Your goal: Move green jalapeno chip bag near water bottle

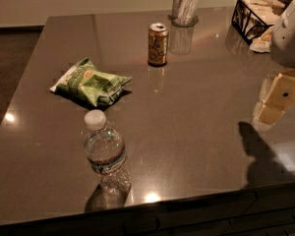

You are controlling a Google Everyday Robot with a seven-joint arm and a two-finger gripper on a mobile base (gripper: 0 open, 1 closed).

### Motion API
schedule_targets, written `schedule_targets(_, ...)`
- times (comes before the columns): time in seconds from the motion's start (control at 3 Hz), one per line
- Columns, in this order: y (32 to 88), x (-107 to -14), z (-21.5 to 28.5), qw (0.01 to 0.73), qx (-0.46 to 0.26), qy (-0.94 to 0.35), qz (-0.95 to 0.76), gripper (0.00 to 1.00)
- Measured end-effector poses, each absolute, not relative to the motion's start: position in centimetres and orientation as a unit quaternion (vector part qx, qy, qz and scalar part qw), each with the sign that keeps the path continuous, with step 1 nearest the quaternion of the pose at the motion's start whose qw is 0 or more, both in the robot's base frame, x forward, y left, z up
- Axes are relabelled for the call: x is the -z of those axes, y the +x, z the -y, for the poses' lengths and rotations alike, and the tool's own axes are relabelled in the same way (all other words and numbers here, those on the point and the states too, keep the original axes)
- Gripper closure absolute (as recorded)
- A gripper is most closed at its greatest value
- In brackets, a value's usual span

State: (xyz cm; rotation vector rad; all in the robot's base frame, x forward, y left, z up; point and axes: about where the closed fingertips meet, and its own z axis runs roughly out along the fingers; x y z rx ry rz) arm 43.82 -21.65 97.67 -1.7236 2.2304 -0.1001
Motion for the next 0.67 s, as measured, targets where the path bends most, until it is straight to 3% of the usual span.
schedule_targets(0.67, 45.4, -97.1, 18.5, 0.182, 0.025, -0.598, -0.78, 0.0)
